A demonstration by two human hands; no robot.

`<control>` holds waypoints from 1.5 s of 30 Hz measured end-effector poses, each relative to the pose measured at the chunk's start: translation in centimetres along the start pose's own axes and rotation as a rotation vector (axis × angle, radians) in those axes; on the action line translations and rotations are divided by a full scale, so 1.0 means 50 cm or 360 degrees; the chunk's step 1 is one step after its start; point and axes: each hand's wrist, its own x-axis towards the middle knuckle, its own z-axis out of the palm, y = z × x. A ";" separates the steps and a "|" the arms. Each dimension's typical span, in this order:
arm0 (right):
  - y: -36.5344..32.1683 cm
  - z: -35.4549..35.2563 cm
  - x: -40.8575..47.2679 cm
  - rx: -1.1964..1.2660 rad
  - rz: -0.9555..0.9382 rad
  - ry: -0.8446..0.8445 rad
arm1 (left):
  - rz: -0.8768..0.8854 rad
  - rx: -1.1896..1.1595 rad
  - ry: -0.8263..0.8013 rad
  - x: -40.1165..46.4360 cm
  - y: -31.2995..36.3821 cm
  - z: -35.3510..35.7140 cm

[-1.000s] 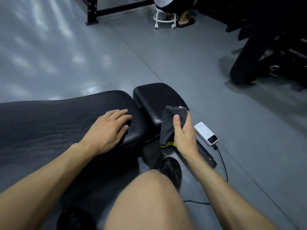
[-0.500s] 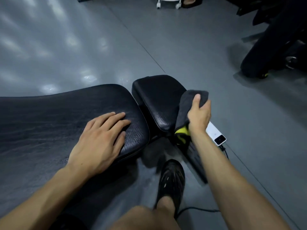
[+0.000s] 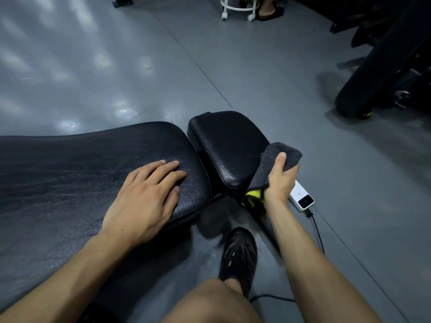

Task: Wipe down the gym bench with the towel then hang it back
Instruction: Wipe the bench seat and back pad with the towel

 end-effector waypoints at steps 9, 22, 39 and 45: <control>0.035 0.002 -0.049 0.0184 0.0204 0.0060 | -0.0022 0.0002 0.0001 -0.003 0.003 -0.001; 0.075 -0.028 0.027 0.0069 0.0587 -0.0117 | -0.0032 -0.0009 0.0019 -0.001 -0.004 0.008; -0.127 0.054 0.116 -0.1059 -0.0520 -0.0721 | -0.0025 0.0050 0.0009 0.004 -0.008 0.013; -0.119 0.052 0.044 -0.1499 -0.1019 -0.0543 | -0.0023 0.0044 0.0027 0.003 -0.008 0.015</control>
